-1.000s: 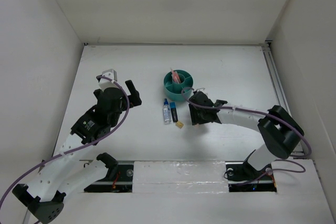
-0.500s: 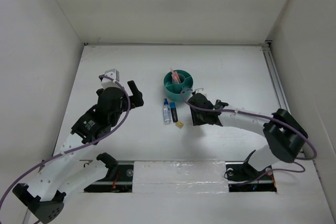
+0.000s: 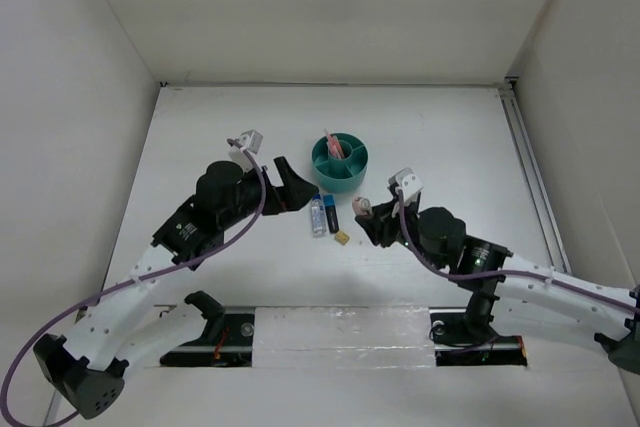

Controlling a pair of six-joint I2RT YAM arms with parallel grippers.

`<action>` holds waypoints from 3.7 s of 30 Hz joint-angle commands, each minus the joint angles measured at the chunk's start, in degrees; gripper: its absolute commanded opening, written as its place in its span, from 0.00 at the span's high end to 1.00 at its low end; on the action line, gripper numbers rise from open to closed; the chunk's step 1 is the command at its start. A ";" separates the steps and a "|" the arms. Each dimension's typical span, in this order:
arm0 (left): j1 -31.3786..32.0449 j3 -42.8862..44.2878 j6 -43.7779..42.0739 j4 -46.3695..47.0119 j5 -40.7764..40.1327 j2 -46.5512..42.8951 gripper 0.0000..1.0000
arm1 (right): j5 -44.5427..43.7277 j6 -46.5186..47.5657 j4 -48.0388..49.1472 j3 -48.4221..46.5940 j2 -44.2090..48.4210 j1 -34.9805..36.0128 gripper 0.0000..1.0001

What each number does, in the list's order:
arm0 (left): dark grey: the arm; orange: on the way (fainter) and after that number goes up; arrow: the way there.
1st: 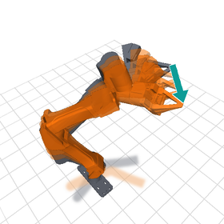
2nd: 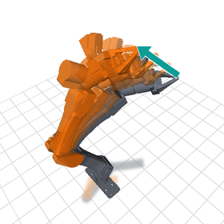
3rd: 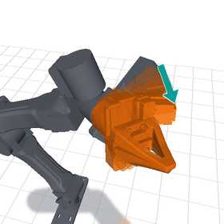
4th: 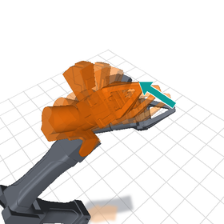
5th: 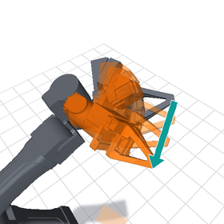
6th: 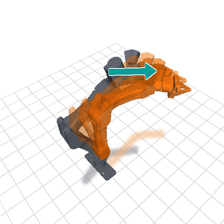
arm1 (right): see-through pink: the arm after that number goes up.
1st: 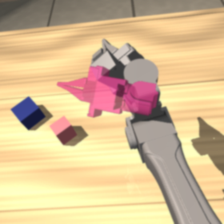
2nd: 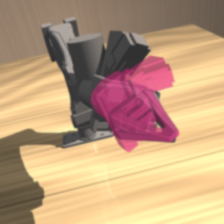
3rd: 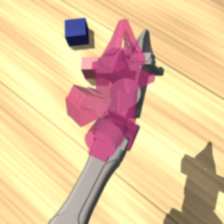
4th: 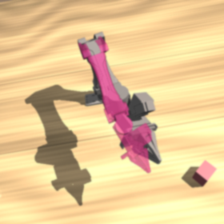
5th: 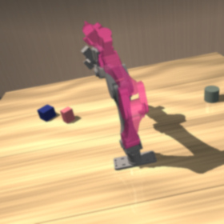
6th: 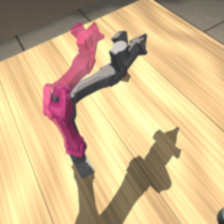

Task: Sort the stationery into containers
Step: Pass the stationery from the right arm to the left, then place the stationery into the container

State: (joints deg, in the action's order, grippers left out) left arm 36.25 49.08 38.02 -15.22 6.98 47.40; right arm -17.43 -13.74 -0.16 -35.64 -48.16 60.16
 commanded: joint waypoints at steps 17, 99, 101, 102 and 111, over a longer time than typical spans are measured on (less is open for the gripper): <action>2.33 -6.72 6.19 16.19 12.62 -0.55 0.12 | -5.07 3.63 17.12 -5.75 -11.77 8.39 1.00; -1.96 -5.49 -8.31 32.34 -4.45 8.14 1.00 | -10.08 -0.49 6.60 -1.63 3.22 10.68 0.01; -3.20 -5.49 -11.99 37.60 -3.73 10.69 1.00 | -9.46 -1.03 5.01 -1.11 5.52 10.68 0.01; -3.20 -4.53 -13.57 38.33 -3.73 11.92 1.00 | -8.85 -1.72 4.04 -1.10 7.45 10.68 0.01; -4.26 2.60 -21.50 45.62 -6.36 28.26 1.00 | -12.36 -3.31 -4.93 -1.72 15.72 11.21 0.01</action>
State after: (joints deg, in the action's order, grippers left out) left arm 32.67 49.34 20.12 22.94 2.39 74.11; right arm -27.35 -15.84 -1.96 -37.10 -34.37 70.96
